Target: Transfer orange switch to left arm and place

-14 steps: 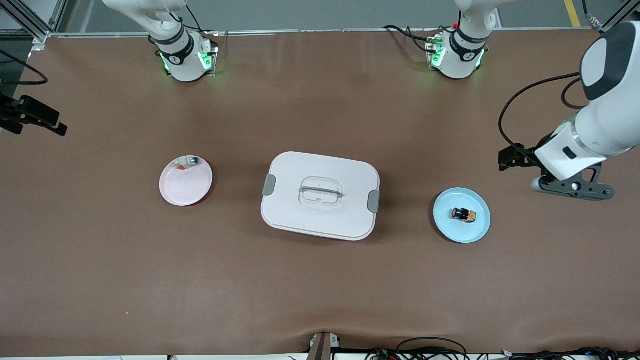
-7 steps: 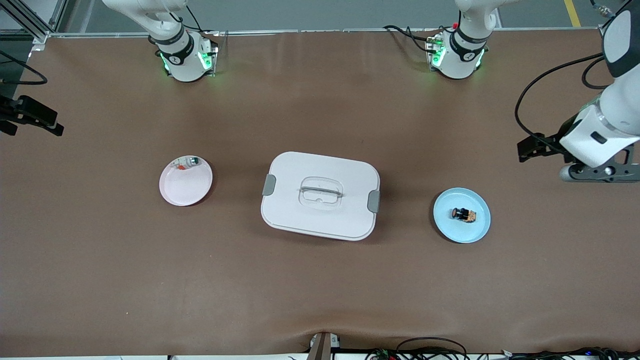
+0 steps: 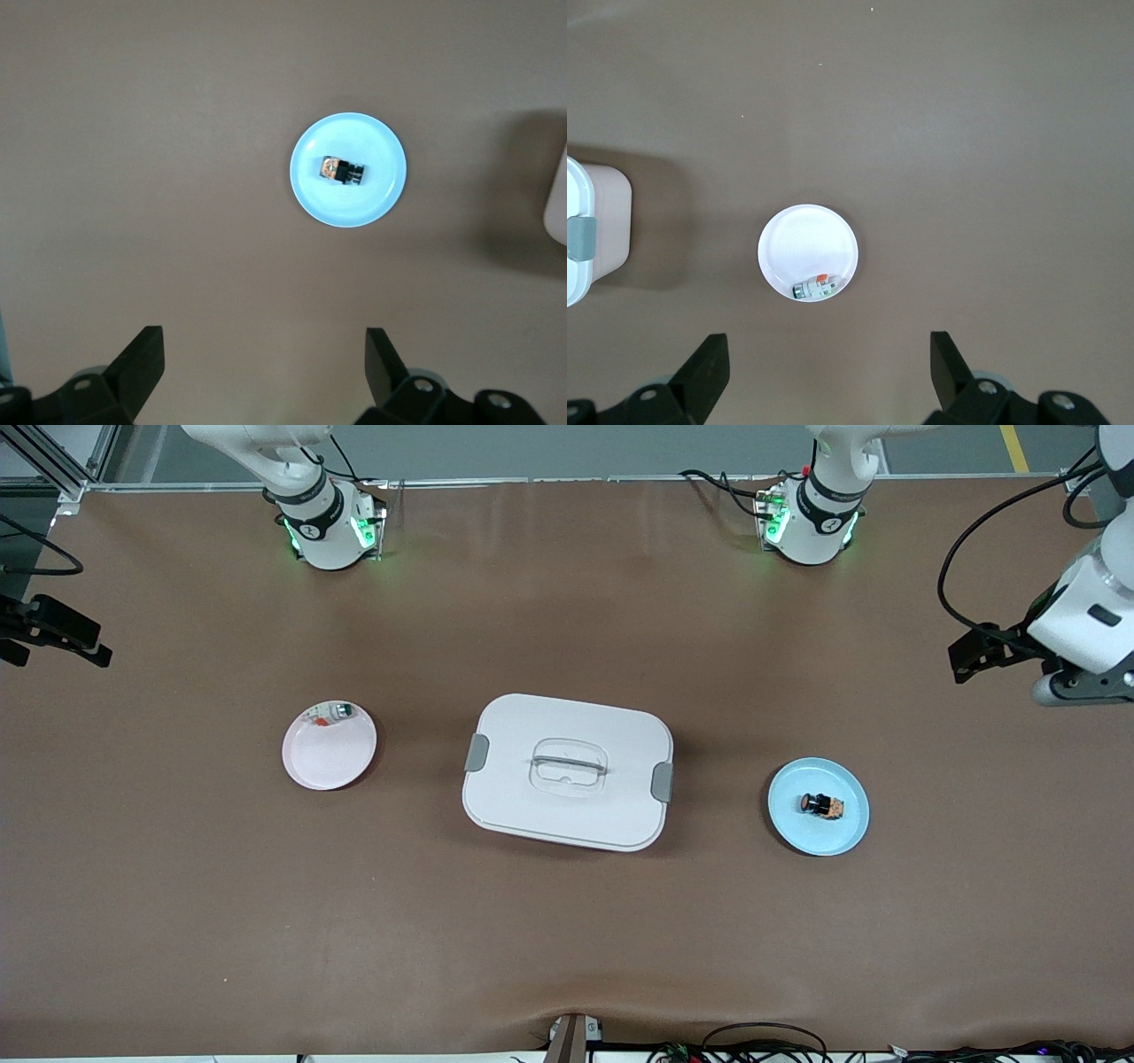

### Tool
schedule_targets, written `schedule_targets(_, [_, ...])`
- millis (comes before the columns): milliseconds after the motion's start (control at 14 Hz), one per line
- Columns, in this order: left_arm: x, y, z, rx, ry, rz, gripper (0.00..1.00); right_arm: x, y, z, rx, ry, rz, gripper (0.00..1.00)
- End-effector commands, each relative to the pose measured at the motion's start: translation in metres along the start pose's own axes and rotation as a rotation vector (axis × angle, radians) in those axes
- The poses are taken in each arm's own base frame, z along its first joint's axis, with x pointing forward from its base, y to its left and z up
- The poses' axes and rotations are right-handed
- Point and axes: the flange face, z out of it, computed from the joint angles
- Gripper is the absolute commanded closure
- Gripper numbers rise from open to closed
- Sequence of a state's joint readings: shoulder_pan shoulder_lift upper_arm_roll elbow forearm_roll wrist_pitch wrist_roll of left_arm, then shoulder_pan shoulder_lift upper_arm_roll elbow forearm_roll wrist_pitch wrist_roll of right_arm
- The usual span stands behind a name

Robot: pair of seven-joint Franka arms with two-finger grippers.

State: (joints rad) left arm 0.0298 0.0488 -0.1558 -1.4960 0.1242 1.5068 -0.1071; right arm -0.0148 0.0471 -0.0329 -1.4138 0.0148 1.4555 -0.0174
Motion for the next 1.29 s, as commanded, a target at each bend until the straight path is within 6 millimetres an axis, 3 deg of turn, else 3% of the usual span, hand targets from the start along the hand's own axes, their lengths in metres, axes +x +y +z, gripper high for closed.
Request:
schedule_targets(0, [-0.021, -0.003, -0.010, -0.033, -0.001, -0.010, 0.00, -0.013, 0.003, 0.000, -0.004, 0.013, -0.005, 0.00])
schedule_targets(357, [-0.048, -0.003, -0.024, -0.052, -0.004, -0.013, 0.00, -0.016, 0.002, -0.001, -0.004, 0.019, 0.000, 0.00])
schedule_targets(1214, [-0.052, -0.004, -0.027, -0.100, -0.022, -0.081, 0.00, -0.015, 0.002, -0.001, -0.004, 0.021, 0.000, 0.00])
